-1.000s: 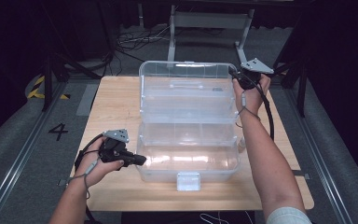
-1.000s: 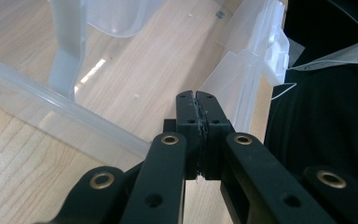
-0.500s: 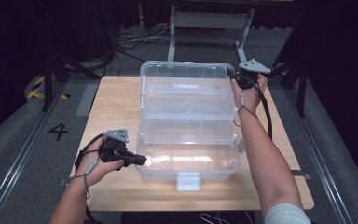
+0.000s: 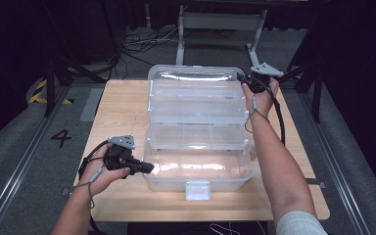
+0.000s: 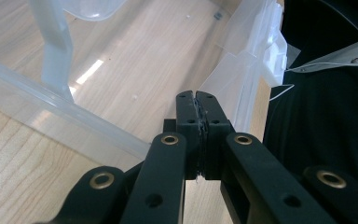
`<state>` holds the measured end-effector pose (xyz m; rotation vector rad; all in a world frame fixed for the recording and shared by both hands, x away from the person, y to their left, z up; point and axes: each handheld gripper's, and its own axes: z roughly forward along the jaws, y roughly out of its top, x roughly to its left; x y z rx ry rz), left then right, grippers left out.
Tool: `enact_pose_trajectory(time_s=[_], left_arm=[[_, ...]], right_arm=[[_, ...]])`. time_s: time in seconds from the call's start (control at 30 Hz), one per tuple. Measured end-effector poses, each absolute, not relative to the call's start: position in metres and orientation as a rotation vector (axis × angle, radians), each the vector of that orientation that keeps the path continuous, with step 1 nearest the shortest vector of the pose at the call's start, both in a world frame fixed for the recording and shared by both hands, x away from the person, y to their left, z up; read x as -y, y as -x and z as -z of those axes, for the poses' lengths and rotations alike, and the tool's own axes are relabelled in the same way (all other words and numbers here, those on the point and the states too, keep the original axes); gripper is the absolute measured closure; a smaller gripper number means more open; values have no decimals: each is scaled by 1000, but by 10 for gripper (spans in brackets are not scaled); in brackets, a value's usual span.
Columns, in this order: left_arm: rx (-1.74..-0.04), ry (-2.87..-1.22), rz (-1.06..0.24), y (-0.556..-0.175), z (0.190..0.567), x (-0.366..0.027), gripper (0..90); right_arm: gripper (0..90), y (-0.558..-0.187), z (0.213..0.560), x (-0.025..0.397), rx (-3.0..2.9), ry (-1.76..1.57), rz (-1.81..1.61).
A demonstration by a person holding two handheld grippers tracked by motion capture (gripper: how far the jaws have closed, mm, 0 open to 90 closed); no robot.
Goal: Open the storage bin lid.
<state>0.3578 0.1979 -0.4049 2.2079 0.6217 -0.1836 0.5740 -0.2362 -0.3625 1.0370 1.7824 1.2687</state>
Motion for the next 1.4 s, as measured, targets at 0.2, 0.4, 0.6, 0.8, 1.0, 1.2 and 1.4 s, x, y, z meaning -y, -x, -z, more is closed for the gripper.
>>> enact_pose_trajectory(time_s=[0.2,0.4,0.6,0.8,1.0,1.2,1.4], left_arm=[[-621,-2207,184,-358,405,-198,888],[-621,-2207,184,-358,405,-198,888],[-620,-2207,184,-358,405,-198,887],[-619,-2207,182,-358,405,-198,887],[-620,-2206,184,-358,405,-198,887],[-619,-2204,187,-358,405,-198,887],[-618,-2205,186,-358,405,-198,887]], right_arm=[[822,-579,368,238,-1801,-1039,-1284],[821,-586,375,240,-1826,-1052,-1295],[820,-589,378,240,-1836,-1063,-1296],[818,-592,381,240,-1852,-1077,-1289],[817,-596,385,239,-1868,-1089,-1275],[816,-598,388,240,-1881,-1095,-1267],[815,-601,392,240,-1889,-1115,-1269]])
